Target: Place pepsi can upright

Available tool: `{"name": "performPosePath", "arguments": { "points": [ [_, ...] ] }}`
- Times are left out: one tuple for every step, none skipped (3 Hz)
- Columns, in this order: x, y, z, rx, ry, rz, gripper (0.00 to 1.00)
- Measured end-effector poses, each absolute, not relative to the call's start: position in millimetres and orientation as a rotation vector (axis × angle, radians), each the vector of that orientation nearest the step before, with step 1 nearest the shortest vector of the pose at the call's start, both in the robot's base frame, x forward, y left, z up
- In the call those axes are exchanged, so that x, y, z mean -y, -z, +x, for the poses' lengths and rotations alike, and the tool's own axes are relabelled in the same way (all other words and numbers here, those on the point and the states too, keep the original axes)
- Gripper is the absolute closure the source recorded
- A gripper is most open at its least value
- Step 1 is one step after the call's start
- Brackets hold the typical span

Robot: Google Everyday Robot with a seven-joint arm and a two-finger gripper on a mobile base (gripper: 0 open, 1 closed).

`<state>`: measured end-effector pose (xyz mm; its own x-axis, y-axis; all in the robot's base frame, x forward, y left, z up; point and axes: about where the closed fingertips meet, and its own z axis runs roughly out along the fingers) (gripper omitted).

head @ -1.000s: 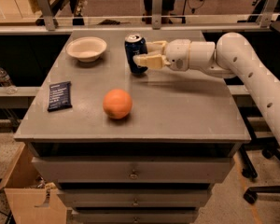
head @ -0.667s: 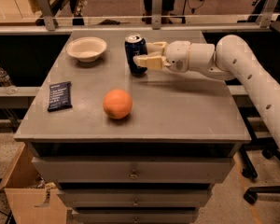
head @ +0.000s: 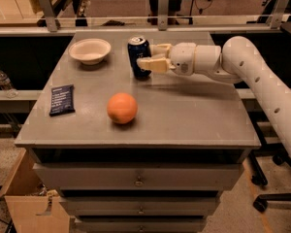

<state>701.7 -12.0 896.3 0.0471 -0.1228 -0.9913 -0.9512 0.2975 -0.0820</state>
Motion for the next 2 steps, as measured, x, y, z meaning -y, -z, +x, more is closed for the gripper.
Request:
{"name": "performPosePath", "arguments": {
  "points": [
    [8.8,-896.3,701.3,-1.371,-0.881,-1.093,0.37],
    [5.5,-896.2,700.8,-1.368,-0.886,-1.096,0.13]
  ]
}}
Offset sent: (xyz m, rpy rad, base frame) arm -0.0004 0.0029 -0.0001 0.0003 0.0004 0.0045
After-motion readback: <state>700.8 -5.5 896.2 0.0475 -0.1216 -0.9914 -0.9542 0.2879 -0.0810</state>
